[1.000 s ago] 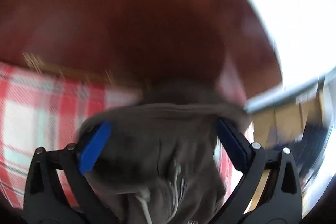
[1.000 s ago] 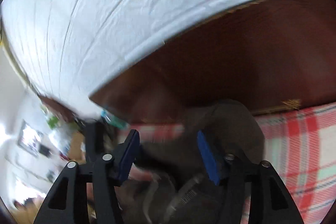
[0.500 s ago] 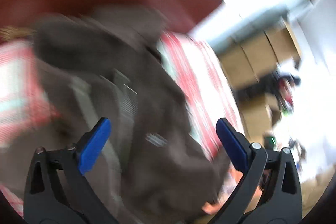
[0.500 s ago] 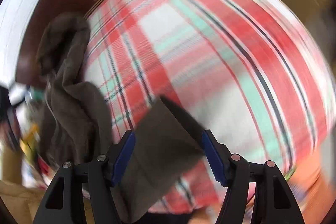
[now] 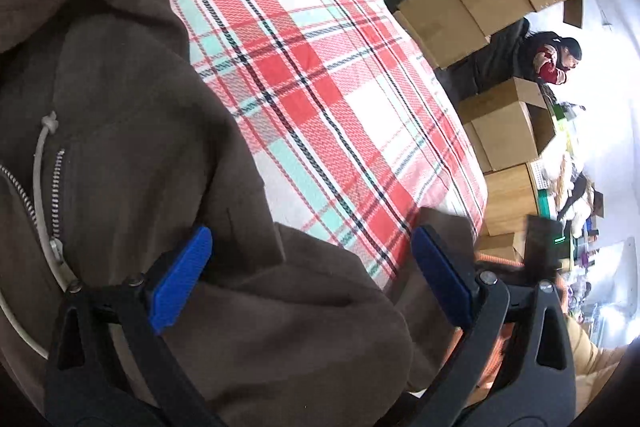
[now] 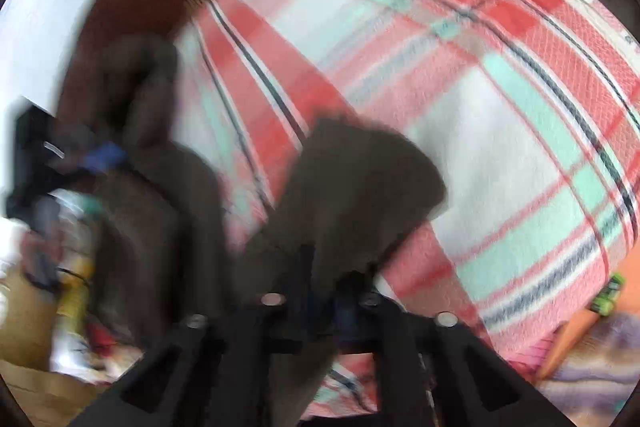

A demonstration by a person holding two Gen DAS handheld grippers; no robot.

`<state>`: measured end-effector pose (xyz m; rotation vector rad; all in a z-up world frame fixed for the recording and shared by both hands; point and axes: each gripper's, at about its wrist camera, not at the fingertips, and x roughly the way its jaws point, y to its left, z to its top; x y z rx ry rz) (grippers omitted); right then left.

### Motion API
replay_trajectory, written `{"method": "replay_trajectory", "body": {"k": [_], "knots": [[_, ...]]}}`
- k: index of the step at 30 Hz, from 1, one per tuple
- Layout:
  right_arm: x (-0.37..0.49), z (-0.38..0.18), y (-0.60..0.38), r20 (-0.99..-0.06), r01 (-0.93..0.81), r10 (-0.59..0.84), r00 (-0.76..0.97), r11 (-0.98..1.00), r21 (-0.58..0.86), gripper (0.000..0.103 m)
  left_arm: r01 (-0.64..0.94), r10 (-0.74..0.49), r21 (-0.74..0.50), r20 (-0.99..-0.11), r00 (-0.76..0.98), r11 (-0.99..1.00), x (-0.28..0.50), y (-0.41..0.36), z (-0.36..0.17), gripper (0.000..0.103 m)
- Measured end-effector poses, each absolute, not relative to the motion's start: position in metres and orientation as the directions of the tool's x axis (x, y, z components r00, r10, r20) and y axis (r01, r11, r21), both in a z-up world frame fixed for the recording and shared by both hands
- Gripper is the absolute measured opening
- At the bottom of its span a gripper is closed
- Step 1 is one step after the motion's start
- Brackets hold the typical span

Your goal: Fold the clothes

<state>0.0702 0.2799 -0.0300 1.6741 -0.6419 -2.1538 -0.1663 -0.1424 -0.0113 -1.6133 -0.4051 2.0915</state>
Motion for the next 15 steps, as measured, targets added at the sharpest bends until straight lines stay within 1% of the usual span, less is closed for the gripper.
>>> {"method": "replay_trajectory", "body": {"k": [5, 8, 10, 12, 15], "knots": [[0.023, 0.046, 0.335, -0.711, 0.027, -0.513, -0.481, -0.819, 0.573, 0.006, -0.169, 0.516, -0.488, -0.826, -0.226, -0.856, -0.175, -0.146, -0.007, 0.1], [-0.011, 0.09, 0.396, -0.624, -0.026, -0.442, -0.645, -0.803, 0.596, 0.006, -0.147, 0.521, -0.5, -0.814, -0.256, -0.853, -0.183, -0.152, -0.001, 0.1], [-0.027, 0.11, 0.436, -0.587, -0.08, -0.362, -0.724, -0.802, 0.592, 0.006, -0.133, 0.506, -0.489, -0.817, -0.276, -0.862, -0.188, -0.155, 0.001, 0.1], [-0.042, 0.115, 0.466, -0.595, -0.135, -0.314, -0.74, -0.797, 0.588, 0.006, -0.129, 0.509, -0.494, -0.815, -0.275, -0.86, -0.191, -0.154, -0.001, 0.1], [-0.058, 0.096, 0.473, -0.66, -0.176, -0.27, -0.701, -0.831, 0.527, 0.007, -0.133, 0.499, -0.481, -0.829, -0.254, -0.867, -0.193, -0.145, -0.011, 0.1]]}}
